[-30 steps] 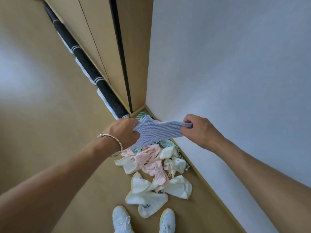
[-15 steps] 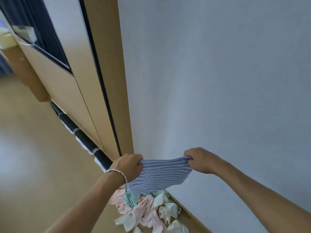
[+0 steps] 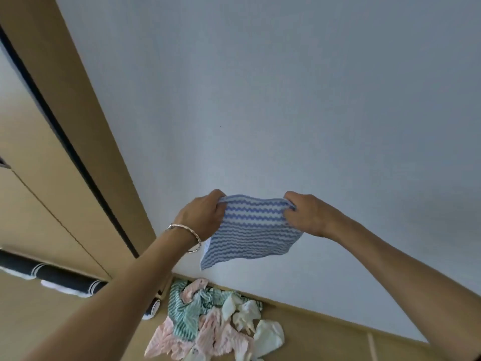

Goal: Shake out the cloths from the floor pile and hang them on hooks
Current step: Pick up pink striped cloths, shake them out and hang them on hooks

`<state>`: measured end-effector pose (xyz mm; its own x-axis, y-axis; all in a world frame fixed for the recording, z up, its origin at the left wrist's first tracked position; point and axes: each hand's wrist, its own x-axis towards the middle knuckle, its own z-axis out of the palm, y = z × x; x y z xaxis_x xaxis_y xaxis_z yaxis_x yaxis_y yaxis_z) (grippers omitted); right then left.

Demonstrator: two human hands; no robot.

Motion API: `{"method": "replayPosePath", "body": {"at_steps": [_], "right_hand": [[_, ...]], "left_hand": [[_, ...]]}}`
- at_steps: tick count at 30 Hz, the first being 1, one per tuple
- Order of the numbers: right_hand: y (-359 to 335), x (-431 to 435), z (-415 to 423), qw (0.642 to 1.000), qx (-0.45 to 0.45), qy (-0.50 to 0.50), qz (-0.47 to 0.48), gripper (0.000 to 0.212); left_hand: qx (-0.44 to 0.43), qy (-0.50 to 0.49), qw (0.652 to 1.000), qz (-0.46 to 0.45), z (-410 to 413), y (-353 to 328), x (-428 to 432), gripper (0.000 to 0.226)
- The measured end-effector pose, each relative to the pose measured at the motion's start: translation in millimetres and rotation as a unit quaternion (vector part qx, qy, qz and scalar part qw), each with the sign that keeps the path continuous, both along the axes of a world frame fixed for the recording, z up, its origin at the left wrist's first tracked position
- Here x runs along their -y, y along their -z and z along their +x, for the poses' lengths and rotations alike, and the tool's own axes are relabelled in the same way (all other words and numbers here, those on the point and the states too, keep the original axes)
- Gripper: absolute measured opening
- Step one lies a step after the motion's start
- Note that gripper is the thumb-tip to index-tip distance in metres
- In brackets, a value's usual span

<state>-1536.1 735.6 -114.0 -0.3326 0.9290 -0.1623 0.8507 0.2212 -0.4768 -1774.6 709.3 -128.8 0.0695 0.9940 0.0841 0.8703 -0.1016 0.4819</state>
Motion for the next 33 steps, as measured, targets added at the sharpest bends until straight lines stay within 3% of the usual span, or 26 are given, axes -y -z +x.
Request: {"method": "replayPosePath", "body": {"at_steps": [4, 10, 17, 23, 26, 28, 33], "right_hand": [[1.9, 53.5, 38.8, 0.997, 0.047, 0.061, -0.030, 0.041], [-13.8, 116.9, 125.4, 0.987, 0.086, 0.137, -0.016, 0.036], [-20.4, 203.1, 220.7, 0.965, 0.095, 0.244, 0.030, 0.034], [-30.4, 311.7, 330.9, 0.929, 0.103, 0.352, 0.058, 0.030], [-35.2, 374.8, 391.5, 0.913, 0.111, 0.382, 0.086, 0.026], [-39.2, 417.8, 429.3, 0.900, 0.128, 0.403, 0.103, 0.035], [-43.8, 525.8, 514.7, 0.842, 0.137, 0.505, 0.131, 0.032]], "left_hand": [[0.004, 0.118, 0.992, -0.035, 43.2, 2.1, -2.5, 0.041], [-0.053, 0.263, 0.963, -0.008, 140.4, -10.6, 14.4, 0.030], [-0.016, 0.403, 0.915, 0.000, 260.9, -34.1, 47.8, 0.035], [-0.002, 0.526, 0.850, 0.018, 406.3, -48.2, 123.0, 0.013], [0.008, 0.576, 0.817, 0.015, 483.4, -53.7, 174.2, 0.017], [0.010, 0.598, 0.801, 0.015, 535.7, -57.4, 207.3, 0.024], [0.033, 0.640, 0.767, 0.031, 650.3, -64.5, 292.0, 0.027]]}}
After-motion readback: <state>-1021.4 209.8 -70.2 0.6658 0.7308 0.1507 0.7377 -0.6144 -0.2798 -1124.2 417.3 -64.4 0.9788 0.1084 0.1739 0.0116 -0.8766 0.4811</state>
